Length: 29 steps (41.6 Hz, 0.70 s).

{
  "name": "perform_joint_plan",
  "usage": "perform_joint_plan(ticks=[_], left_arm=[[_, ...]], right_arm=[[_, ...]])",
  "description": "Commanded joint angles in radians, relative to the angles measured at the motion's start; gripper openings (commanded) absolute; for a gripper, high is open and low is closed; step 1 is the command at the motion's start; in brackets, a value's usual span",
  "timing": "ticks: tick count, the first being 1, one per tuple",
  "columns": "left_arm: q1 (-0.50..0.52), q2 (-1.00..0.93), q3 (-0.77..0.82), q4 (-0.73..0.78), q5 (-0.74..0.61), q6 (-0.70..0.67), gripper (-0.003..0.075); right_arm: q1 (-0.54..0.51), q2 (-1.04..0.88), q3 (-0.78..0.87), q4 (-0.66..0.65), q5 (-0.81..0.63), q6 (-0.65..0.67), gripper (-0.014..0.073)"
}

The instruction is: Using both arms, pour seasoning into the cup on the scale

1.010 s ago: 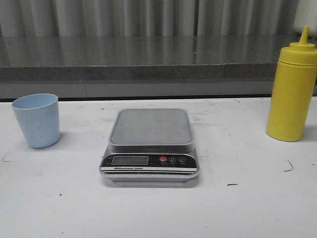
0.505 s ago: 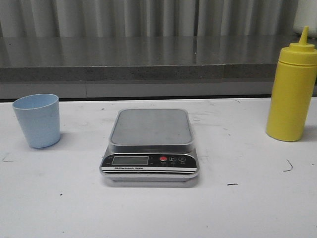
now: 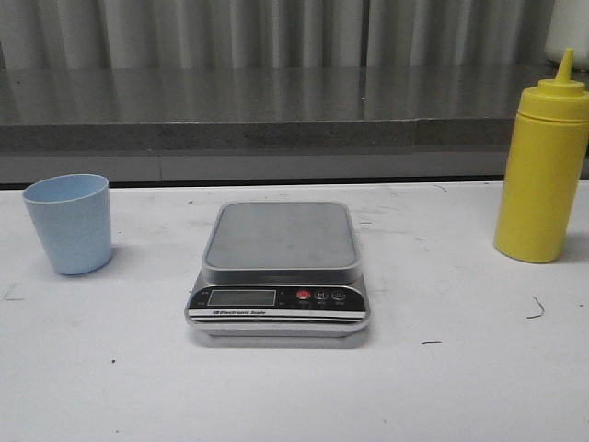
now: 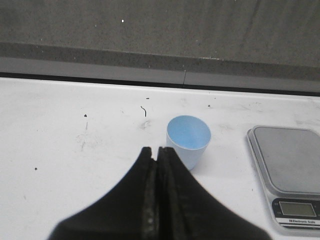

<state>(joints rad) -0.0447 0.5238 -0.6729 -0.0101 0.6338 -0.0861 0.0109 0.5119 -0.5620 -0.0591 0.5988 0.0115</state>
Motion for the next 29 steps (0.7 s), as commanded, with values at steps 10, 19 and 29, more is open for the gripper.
perform_joint_plan(ticks=[10,19,29], left_arm=[[-0.007,0.146,-0.035,-0.004,-0.029,-0.001,0.0350],[-0.008,0.284,-0.113,0.004,0.044,0.001,0.0497],[-0.094,0.508,-0.262,0.004,0.100,0.031,0.0472]], right_arm=[[-0.005,0.020,-0.012,-0.012,-0.062,-0.011,0.0407],[-0.005,0.020,-0.012,-0.012,-0.061,-0.011,0.0509],[-0.005,0.020,-0.012,-0.012,-0.061,-0.011,0.0509]])
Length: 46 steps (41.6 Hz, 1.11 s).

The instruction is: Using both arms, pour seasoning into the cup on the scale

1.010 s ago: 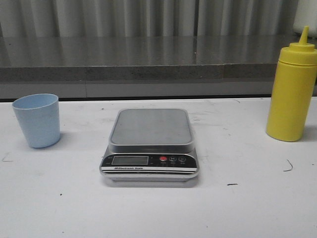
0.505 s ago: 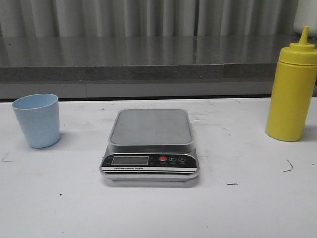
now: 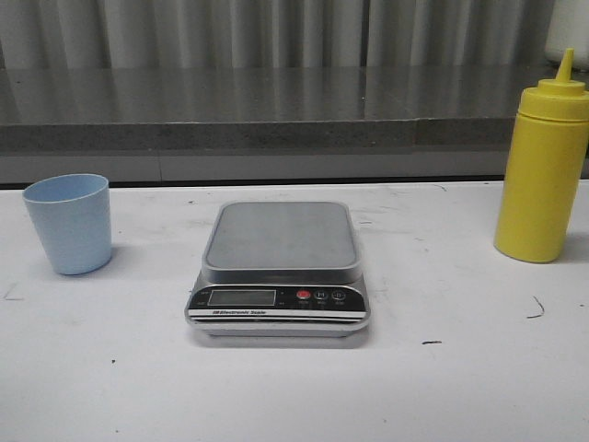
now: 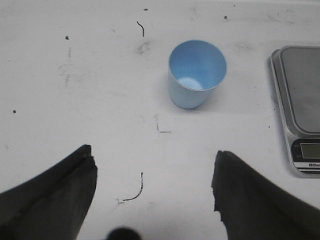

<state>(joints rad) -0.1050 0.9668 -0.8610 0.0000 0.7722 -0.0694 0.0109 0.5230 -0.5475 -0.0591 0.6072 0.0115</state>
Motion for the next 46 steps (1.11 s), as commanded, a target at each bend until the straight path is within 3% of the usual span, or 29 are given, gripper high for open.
perform_joint_plan(ticks=[1,13,31,46], left_arm=[[-0.041,0.088,-0.093,-0.006,-0.035,0.015,0.0472],[-0.066,0.396,-0.302,0.000,0.082,0.015,0.0472],[-0.041,0.739,-0.520,0.053,0.089,0.015,0.0472],[-0.026,0.913,-0.634,0.025,0.064,0.015,0.0470]], right_arm=[[-0.005,0.009,-0.027,-0.012,-0.070,-0.011,0.0509],[-0.005,0.009,-0.027,-0.012,-0.070,-0.011,0.0509],[-0.005,0.009,-0.027,-0.012,-0.070,-0.011,0.0509],[-0.005,0.009,-0.027,-0.012,-0.070,-0.011,0.0509]])
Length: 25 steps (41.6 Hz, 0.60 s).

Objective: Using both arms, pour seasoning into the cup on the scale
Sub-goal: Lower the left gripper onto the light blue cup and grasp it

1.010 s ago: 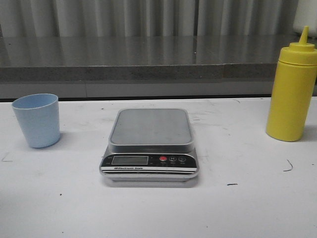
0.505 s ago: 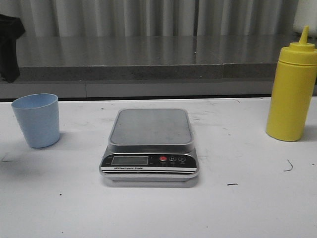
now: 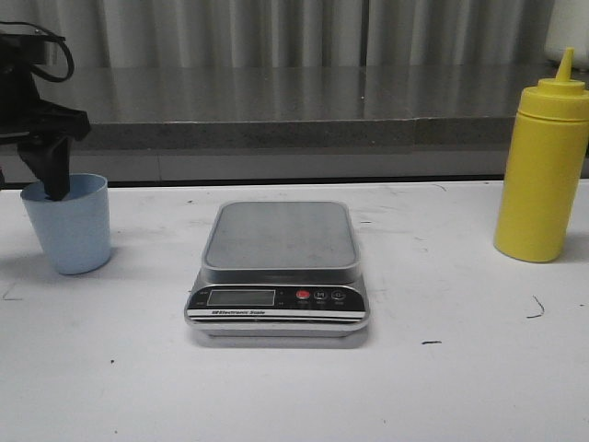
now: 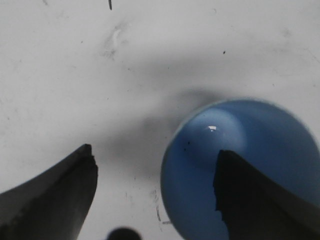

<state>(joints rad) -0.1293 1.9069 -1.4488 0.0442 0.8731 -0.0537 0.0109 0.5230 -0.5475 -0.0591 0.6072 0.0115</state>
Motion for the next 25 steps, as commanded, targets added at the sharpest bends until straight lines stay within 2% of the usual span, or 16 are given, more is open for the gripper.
perform_joint_plan(ticks=[1,5,15,25], left_arm=[[-0.001,-0.019,-0.048,-0.030,-0.036,-0.001,0.0464],[-0.001,-0.012,-0.050,-0.051,-0.039,-0.001,0.0394],[-0.001,-0.012,-0.050,-0.054,-0.029,-0.001,0.0148],[-0.001,-0.018,-0.050,-0.059,-0.006,-0.001,0.0005]], right_arm=[[-0.005,0.009,-0.027,-0.012,-0.070,-0.011,0.0509],[-0.005,0.009,-0.027,-0.012,-0.070,-0.011,0.0509],[-0.005,0.009,-0.027,-0.012,-0.070,-0.011,0.0509],[-0.005,0.009,-0.027,-0.012,-0.070,-0.011,0.0509]])
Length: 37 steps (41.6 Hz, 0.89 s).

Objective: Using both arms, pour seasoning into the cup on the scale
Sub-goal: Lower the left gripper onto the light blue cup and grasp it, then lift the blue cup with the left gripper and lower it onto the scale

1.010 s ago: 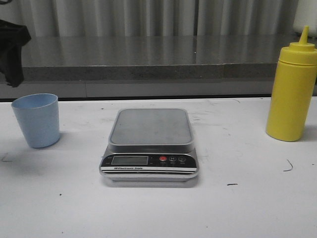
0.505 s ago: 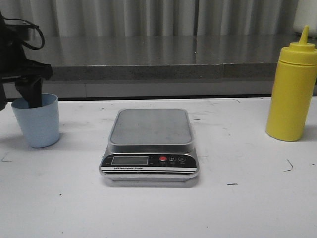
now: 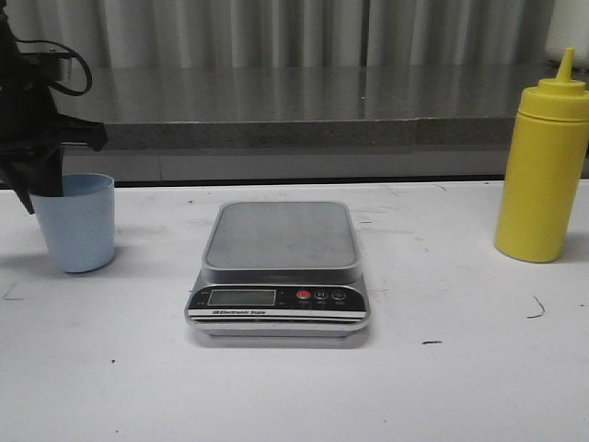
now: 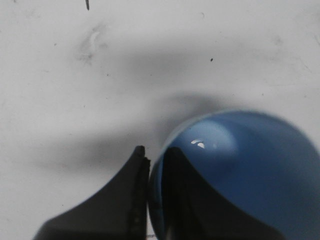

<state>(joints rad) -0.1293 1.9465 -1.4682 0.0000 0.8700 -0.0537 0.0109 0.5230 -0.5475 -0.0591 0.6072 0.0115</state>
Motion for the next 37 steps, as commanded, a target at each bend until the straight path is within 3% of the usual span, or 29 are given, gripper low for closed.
perform_joint_plan(ticks=[1,14,25,37], left_arm=[[-0.001,-0.060,-0.031,-0.017,-0.001,-0.001,-0.0008],[-0.066,-0.187,-0.031,-0.026,0.010,-0.001,-0.0020],[-0.262,-0.302,-0.031,-0.026,0.013,-0.001,-0.0020],[-0.459,-0.242,-0.031,-0.026,-0.095,-0.016,-0.0020]], right_arm=[[-0.005,0.009,-0.027,-0.012,-0.070,-0.011,0.0509],[-0.005,0.009,-0.027,-0.012,-0.070,-0.011,0.0509],[-0.005,0.009,-0.027,-0.012,-0.070,-0.011,0.0509],[-0.005,0.009,-0.027,-0.012,-0.070,-0.011,0.0509]])
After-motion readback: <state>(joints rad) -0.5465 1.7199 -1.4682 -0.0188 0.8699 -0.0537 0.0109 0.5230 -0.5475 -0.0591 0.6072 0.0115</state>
